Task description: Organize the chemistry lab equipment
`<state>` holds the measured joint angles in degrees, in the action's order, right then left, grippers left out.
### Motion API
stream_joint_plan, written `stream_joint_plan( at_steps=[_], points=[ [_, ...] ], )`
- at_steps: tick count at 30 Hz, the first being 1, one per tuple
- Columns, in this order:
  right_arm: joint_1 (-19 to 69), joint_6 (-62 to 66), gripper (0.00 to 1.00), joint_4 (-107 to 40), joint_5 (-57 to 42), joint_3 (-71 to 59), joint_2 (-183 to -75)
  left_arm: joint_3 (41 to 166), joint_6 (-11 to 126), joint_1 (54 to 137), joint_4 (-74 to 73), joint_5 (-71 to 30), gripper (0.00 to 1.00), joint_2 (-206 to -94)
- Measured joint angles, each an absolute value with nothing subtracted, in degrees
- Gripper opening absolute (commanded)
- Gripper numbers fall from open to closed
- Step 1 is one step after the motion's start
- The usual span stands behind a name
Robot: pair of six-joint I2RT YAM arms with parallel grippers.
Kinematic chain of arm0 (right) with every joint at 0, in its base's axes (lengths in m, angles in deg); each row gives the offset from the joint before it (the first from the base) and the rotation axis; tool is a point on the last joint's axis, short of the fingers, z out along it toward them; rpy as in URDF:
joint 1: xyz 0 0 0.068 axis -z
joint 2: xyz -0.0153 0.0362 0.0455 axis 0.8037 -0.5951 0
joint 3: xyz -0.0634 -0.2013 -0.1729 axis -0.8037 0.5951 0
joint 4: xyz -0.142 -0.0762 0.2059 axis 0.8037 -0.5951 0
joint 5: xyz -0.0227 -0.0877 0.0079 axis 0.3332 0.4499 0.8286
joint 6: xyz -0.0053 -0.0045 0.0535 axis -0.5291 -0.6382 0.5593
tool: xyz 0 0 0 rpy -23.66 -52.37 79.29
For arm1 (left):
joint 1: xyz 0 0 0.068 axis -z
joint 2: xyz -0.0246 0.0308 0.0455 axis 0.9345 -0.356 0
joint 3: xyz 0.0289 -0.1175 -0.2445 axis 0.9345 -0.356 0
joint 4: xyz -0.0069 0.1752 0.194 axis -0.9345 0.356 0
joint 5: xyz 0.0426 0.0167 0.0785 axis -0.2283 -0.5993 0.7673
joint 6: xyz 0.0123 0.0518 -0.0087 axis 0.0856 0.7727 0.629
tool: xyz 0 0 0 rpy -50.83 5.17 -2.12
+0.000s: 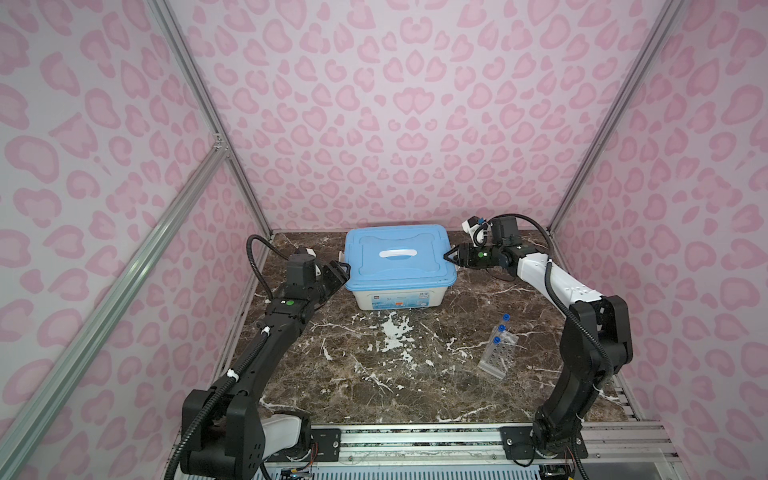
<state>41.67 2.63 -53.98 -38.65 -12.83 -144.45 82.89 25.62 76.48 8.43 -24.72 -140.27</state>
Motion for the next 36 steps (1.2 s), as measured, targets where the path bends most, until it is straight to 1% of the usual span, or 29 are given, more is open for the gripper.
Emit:
stream_joint_plan(
  at_steps=[3,6,10,14,20,28,33,36],
  points=[
    [42.2,2.1,0.64,-54.0,-38.3,-13.1,-143.7,83.7,27.7,74.8,9.0,-25.0,0.97,-140.9],
    [43.0,1.9,0.66,-53.9,-37.9,-13.1,-143.5,85.4,30.4,72.6,9.3,-27.5,1.00,-142.9],
    [43.5,2.0,0.71,-53.6,-37.9,-12.9,-143.5,87.6,33.4,70.1,9.0,-33.0,0.99,-148.2],
    [44.1,2.5,0.81,-52.7,-38.1,-11.9,-143.9,89.9,35.5,69.3,8.9,-38.4,0.98,-153.6],
    [45.9,5.4,0.86,-49.0,-40.5,-9.2,-145.0,91.7,37.2,69.1,7.5,-44.1,0.98,-157.8],
    [45.9,11.1,0.86,-41.6,-45.4,-6.4,-147.1,93.3,37.5,68.8,4.9,-49.2,1.00,-162.0],
    [45.9,14.2,0.76,-37.6,-47.0,-5.0,-147.1,93.2,36.2,68.7,3.1,-51.4,0.98,-162.5],
    [45.9,16.3,0.73,-35.3,-48.0,-4.1,-147.3,93.1,36.0,68.7,2.2,-52.0,0.97,-162.5]
  ],
)
